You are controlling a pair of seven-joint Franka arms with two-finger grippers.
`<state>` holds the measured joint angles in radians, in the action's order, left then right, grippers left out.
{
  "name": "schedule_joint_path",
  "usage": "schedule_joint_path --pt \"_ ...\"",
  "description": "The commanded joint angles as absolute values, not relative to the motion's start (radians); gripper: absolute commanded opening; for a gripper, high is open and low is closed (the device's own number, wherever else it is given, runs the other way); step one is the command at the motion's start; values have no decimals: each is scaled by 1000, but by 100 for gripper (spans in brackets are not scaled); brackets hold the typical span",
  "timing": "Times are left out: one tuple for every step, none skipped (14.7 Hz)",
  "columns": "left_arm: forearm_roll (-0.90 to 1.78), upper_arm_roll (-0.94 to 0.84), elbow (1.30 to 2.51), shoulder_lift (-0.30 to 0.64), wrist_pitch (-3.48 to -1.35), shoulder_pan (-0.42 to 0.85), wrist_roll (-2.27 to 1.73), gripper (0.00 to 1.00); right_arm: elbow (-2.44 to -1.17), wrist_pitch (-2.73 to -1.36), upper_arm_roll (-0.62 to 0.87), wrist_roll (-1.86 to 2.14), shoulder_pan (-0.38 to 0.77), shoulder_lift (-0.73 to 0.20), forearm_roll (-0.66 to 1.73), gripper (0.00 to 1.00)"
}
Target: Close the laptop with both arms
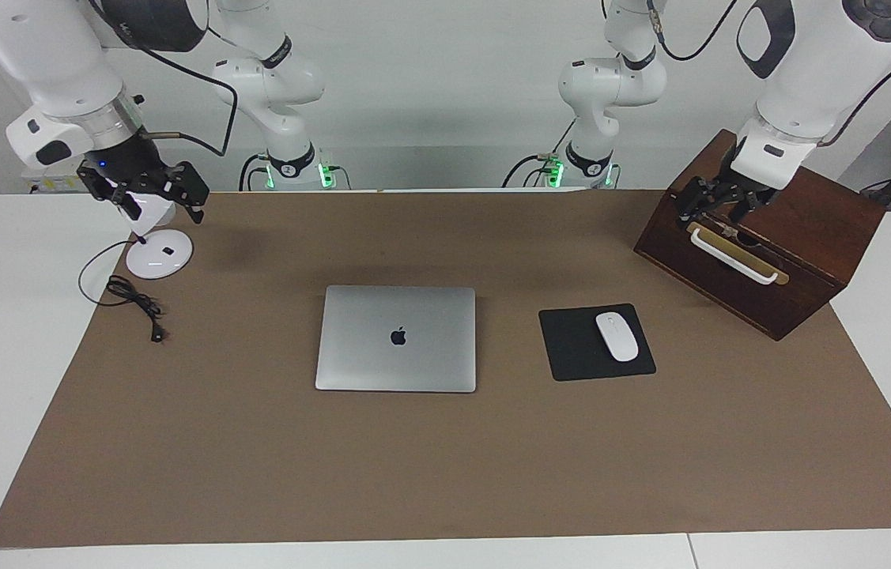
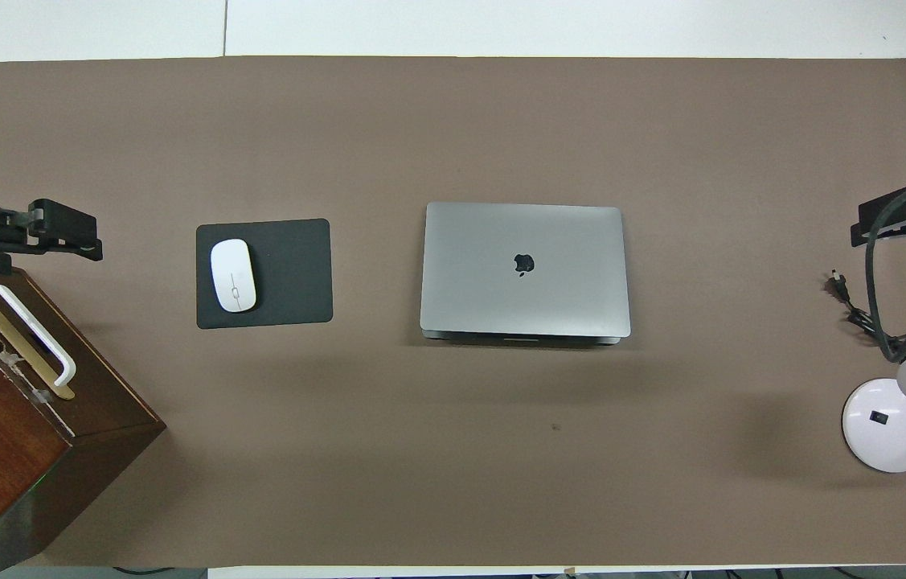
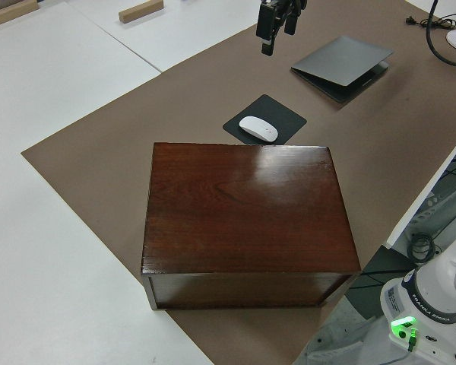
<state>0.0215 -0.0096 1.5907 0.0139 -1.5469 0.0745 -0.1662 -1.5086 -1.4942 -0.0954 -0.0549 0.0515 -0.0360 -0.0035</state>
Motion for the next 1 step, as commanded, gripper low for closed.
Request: schedule_joint_path --pt "31 -2 1609 3 -1562 86 -153 100 -1529 -1485 -78 -28 28 -14 2 100"
